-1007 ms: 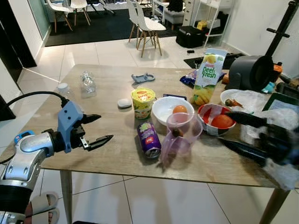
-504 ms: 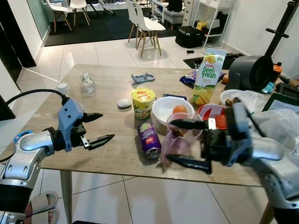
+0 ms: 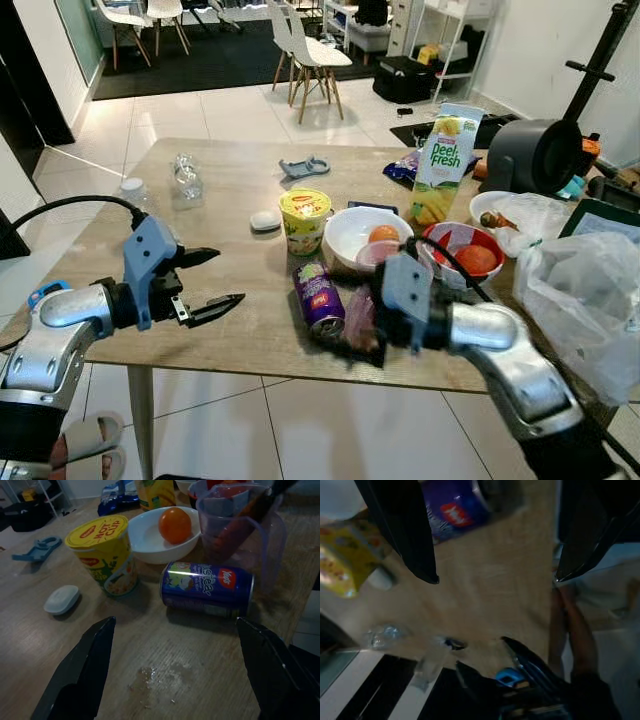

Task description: Restocking fridge

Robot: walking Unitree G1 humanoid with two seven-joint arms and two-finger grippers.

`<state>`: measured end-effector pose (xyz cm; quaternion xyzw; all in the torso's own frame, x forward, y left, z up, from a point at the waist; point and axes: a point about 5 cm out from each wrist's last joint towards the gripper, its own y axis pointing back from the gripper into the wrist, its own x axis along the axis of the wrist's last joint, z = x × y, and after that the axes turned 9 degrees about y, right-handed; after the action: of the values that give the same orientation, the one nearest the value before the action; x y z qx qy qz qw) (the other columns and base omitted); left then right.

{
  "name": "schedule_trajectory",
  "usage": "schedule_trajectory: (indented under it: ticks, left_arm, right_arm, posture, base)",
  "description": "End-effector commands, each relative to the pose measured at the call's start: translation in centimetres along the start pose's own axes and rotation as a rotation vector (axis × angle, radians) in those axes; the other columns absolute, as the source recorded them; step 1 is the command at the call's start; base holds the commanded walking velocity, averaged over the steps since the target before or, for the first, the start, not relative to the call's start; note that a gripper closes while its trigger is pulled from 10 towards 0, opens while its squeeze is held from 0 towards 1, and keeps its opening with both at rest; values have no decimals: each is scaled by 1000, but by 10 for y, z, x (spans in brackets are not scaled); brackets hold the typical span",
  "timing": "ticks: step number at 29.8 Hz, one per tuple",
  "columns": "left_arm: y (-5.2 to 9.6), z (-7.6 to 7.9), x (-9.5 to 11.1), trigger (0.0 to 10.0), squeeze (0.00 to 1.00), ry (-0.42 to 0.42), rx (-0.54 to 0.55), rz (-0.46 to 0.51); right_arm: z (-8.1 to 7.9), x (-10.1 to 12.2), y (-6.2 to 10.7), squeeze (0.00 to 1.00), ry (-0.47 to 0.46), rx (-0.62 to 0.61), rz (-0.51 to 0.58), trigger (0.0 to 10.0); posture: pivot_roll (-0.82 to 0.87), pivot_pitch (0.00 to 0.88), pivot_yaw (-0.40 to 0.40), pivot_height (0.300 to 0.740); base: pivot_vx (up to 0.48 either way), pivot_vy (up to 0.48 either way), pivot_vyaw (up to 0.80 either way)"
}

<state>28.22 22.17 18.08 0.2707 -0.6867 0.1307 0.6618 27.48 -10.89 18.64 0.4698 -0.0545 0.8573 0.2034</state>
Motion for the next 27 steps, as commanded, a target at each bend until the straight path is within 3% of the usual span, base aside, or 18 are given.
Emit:
schedule_trajectory:
  ticks: [1,9,18,27]
  left_arm:
    - [5,1,-2,10000,0,11,-10,-23]
    - [7,3,-8,10000,0,33,-26,-42]
    - [8,7,-16,10000,0,61,-35,-57]
    - [6,9,-16,10000,0,62,-42,-52]
  right_arm:
    - [-3,-3,-3,0,17,6,-13,10000]
    - [-11,-10,-6,0,59,37,-52,10000]
    - [-17,-33,-15,0,194,-29,-183,10000]
    - [-23,-40,-19,0,326,-28,-230,10000]
  posture:
    - [98,4,11,740]
    - [92,3,7,740]
    - [85,5,-2,740]
    - [82,14,-6,740]
  base:
    - [0,0,0]
    - [0,0,0]
    - [0,0,0]
    - [0,0,0]
